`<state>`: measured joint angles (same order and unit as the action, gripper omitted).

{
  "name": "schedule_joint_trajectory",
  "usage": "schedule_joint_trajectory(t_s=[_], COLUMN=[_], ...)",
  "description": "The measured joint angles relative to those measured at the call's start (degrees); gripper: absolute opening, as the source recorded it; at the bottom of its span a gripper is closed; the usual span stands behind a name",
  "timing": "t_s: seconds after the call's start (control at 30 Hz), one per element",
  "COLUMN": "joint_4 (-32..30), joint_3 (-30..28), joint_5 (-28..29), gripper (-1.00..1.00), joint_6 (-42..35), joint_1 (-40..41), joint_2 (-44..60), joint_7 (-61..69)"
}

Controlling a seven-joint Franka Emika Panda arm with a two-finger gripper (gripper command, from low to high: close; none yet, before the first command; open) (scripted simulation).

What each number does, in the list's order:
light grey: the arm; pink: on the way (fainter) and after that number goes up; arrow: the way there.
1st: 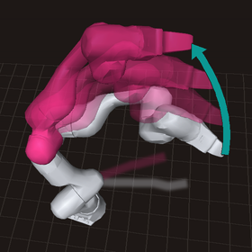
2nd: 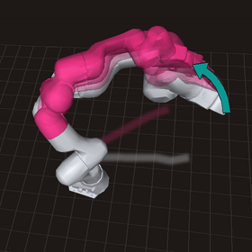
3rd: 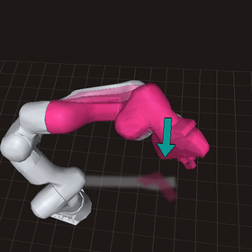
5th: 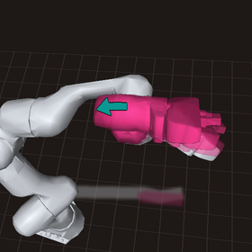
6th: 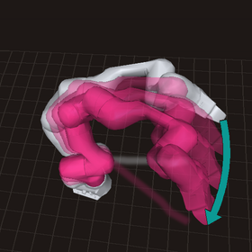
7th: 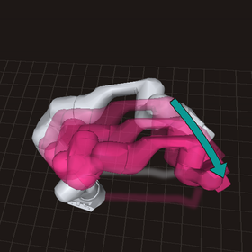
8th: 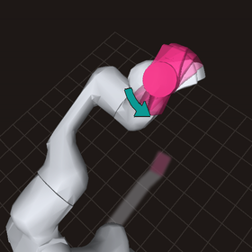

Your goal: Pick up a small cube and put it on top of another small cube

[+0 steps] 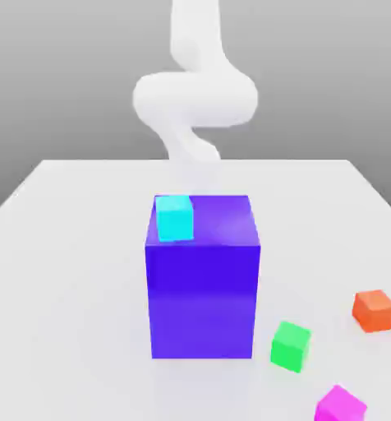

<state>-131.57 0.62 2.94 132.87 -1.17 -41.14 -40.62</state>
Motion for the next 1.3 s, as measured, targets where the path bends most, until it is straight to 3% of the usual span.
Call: schedule_joint_trajectory(t_s=[0.27, 0.5, 0.83, 1.13, 1.3], joint_4=[0.8, 1.4, 1.9, 2.1, 4.0], joint_3=[0.7, 0.2, 1.8, 9.6, 8.8], joint_5=[7.9, 11.6, 10.4, 6.7, 9.0], gripper=[0.0, 0.0, 0.0, 0.0, 0.0], joint_6=[3.3, 6.4, 11.8, 17.2, 23.9], joint_1=[-4.1, -7.8, -11.0, -8.4, -9.5], joint_2=[15.4, 28.4, 46.2, 61.0, 71.1], joint_7=[18.1, 35.9, 65.7, 94.3, 96.7])
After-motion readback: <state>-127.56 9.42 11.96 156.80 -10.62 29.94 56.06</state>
